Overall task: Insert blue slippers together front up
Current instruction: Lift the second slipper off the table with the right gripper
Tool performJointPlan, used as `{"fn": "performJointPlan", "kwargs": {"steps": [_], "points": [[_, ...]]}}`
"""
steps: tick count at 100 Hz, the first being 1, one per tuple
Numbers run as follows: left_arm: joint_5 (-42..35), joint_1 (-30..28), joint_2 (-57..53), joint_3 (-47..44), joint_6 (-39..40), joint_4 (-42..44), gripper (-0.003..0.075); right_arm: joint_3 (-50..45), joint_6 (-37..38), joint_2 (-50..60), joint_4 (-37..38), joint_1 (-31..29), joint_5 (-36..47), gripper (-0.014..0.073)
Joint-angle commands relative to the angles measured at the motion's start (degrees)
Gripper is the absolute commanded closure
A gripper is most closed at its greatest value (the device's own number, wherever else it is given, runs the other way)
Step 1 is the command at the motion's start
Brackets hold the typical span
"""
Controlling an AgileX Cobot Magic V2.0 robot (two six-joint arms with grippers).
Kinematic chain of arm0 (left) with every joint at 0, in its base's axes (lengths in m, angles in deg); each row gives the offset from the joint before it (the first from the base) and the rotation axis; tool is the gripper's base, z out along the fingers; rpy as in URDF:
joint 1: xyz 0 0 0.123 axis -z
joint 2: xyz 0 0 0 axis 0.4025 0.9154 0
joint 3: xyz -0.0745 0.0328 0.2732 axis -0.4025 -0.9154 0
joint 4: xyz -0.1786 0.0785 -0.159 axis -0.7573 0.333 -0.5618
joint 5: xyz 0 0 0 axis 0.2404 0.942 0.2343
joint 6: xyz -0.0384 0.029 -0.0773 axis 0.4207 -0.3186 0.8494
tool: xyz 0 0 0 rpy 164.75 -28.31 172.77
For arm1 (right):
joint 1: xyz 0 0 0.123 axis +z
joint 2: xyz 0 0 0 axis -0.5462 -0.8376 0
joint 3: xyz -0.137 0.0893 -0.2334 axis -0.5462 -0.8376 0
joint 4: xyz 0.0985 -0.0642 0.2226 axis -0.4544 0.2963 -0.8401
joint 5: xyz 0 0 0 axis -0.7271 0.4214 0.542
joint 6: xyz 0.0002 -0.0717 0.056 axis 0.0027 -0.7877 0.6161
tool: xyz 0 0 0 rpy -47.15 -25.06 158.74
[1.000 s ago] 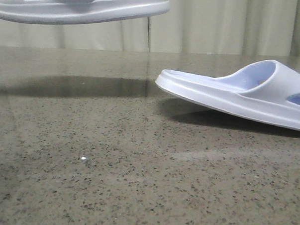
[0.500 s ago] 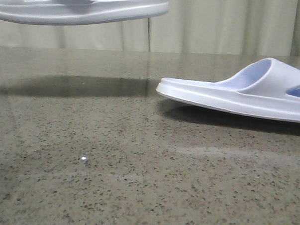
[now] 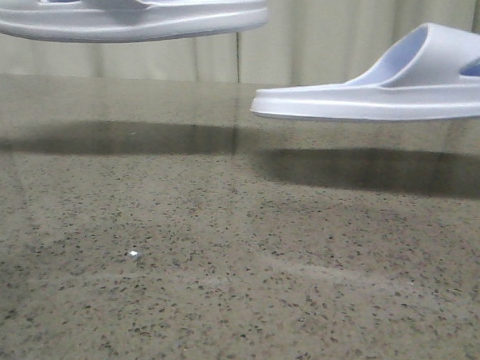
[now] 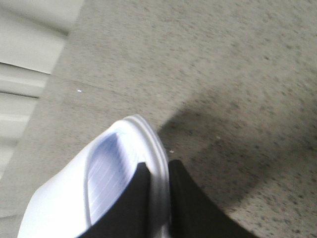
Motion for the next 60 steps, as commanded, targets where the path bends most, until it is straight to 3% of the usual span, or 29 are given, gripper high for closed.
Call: {"fn": "performJointPlan", "kwargs": {"steps": [1, 60], "points": [[3.02, -0.1, -1.82, 1.53, 0.35, -4.62, 0.0704, 3.61, -1.28, 1.52, 0.04, 0.06, 2.72, 0.0694], [2.67, -0.1, -1.82, 1.53, 0.35, -3.91, 0.0704, 9.89, -4.42, 5.98, 0.04, 0.06, 0.9, 0.0694]]}}
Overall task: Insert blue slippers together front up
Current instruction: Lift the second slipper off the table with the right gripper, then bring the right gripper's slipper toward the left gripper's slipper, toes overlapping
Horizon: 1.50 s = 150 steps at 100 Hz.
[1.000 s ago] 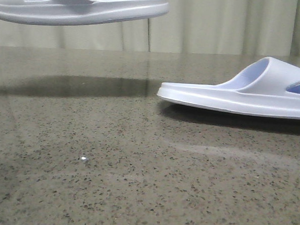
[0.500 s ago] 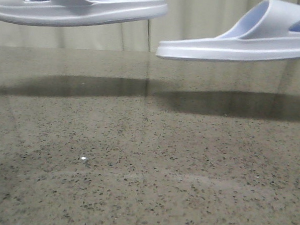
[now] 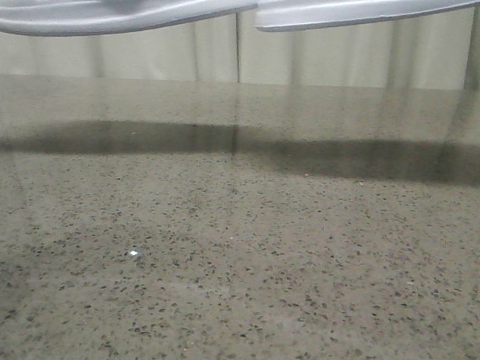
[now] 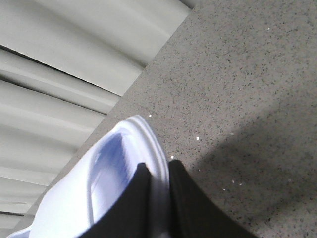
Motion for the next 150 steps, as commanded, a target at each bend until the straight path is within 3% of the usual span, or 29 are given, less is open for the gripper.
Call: {"fn": "performJointPlan", "kwargs": {"steps": [1, 77, 132, 150], "points": [[2.91, -0.1, -1.82, 1.53, 0.35, -3.82, 0.0704, 2.16, -1.13, 0.72, -0.27, 0.06, 3.12, 0.0694], [2.31, 0.0, -1.82, 1.53, 0.35, -3.26, 0.0704, 2.16, -1.23, 0.72, -1.36, 0.06, 2.53, 0.0694], [1.46, 7.97, -1.82, 1.53, 0.35, -3.1, 0.0704, 2.16, -1.36, 0.72, -3.56, 0.17, 5.83, 0.0694], [1.96, 9.6, -1.82, 1.53, 0.47, -3.75, 0.0704, 2.16, -1.91, 0.08, -3.56, 2.96, 7.55, 0.0694]]}}
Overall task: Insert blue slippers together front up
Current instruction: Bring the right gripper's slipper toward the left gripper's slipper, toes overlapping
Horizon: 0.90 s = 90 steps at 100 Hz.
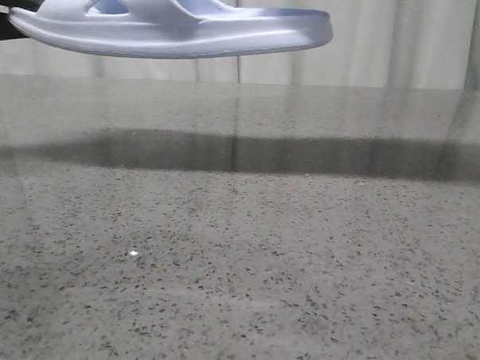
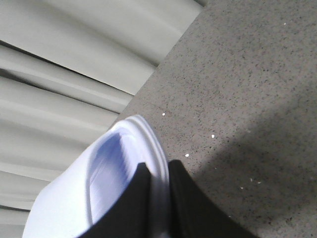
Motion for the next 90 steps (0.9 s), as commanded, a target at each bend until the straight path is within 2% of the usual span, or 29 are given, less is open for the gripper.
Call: {"fn": "performJointPlan", "kwargs": {"steps": [1, 21, 62, 90], "points": [[3.61, 0.93, -1.82, 1.53, 0.47, -4.08, 0.0704, 2.16, -1.15, 0.08, -0.77, 1.41, 5.79, 0.0694], [4.62, 1.38, -1.82, 1.53, 1.5, -4.74, 0.0704, 2.16, -1.68, -2.21, -0.77, 4.3, 6.44, 0.0694], [5.98, 3.23, -1.82, 1.43, 3.99, -5.49, 0.0704, 2.16, -2.07, -4.5, -0.9, 4.76, 8.81, 0.0694], [5.88, 4.38, -1.82, 1.43, 4.8, -5.49, 0.0704, 2.16, -2.07, -6.19, -0.89, 9.51, 10.88, 0.0694]]}}
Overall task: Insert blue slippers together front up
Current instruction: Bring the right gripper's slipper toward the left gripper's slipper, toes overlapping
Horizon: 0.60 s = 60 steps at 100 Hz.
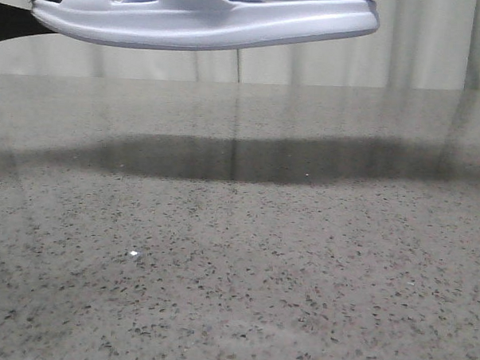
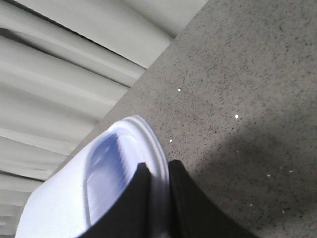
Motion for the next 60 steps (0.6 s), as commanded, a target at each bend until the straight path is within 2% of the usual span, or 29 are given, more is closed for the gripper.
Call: {"fn": "performJointPlan", "kwargs": {"steps": [1, 35, 60], "points": [[3.86, 0.63, -1.82, 1.43, 0.74, -5.39, 0.0704, 2.08, -0.8, -0.64, -0.72, 1.38, 5.22, 0.0694], [3.95, 0.63, -1.82, 1.43, 2.05, -5.39, 0.0704, 2.08, -0.8, -3.2, -0.72, 4.73, 8.17, 0.0694], [5.31, 0.63, -1.82, 1.43, 3.47, -5.39, 0.0704, 2.08, -0.8, -5.08, -0.34, 4.99, 8.25, 0.0694]]}}
